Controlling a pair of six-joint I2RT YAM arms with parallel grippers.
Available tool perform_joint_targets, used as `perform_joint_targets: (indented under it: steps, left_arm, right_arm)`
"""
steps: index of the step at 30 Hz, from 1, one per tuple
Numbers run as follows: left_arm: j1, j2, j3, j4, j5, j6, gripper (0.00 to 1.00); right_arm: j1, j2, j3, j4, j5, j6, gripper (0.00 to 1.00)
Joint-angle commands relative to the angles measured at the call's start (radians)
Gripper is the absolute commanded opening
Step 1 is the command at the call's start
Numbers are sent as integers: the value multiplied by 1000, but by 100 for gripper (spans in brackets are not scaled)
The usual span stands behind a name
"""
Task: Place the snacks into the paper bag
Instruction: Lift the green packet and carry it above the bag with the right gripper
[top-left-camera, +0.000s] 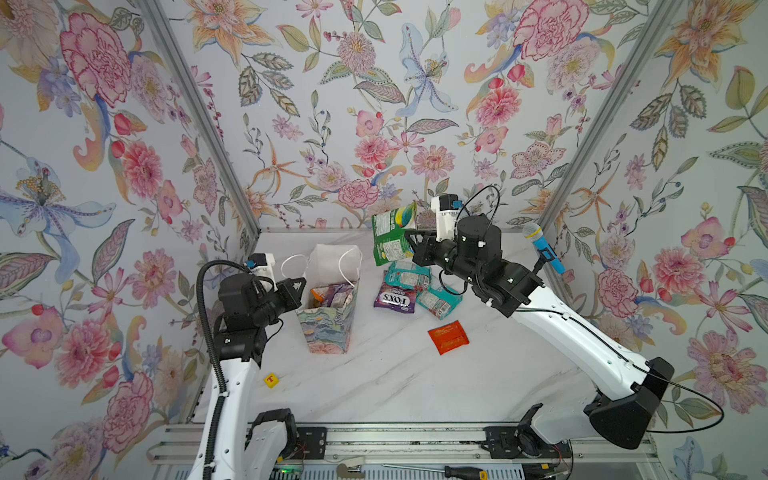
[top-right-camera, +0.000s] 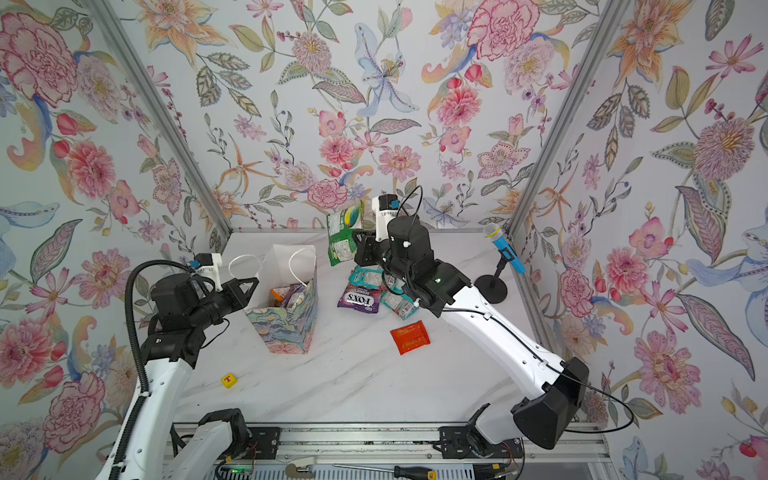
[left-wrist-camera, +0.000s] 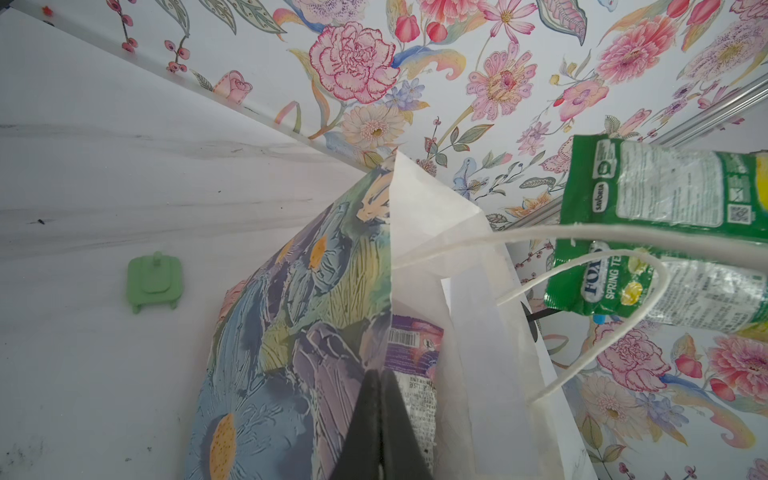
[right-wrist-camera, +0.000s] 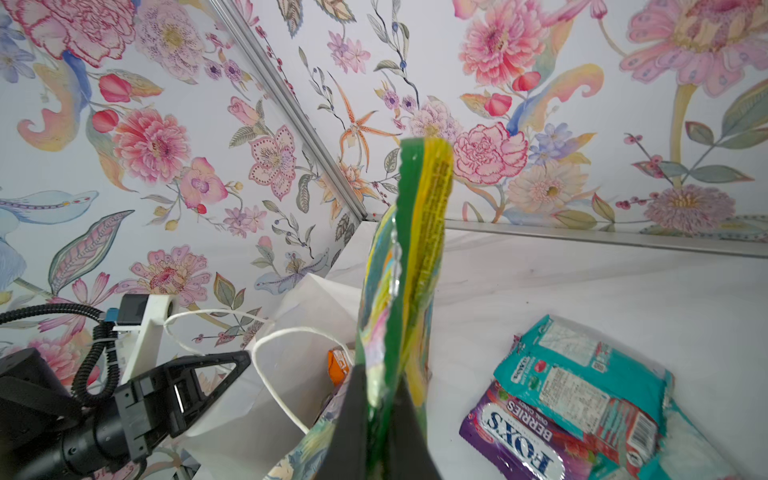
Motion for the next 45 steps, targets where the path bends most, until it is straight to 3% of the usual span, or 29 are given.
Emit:
perform_joint_targets:
  steps: [1, 19, 27, 33, 45]
  left_arm:
    - [-5, -7, 1, 31, 24, 13, 3]
    - [-5, -5, -5, 34, 22, 9, 3]
    - [-5, -7, -2, 34, 24, 10, 3]
    - [-5, -7, -1, 34, 25, 15, 3]
    - [-5, -7, 0, 34, 29, 13, 3]
  right_arm:
    - [25, 37, 106, 59, 31, -60, 0]
    - [147, 320, 471, 8, -19, -109, 0]
    - [201, 434, 625, -98, -17, -143, 0]
    - [237, 428, 609, -125, 40, -171, 0]
    - [254, 323, 418, -115, 137, -181, 0]
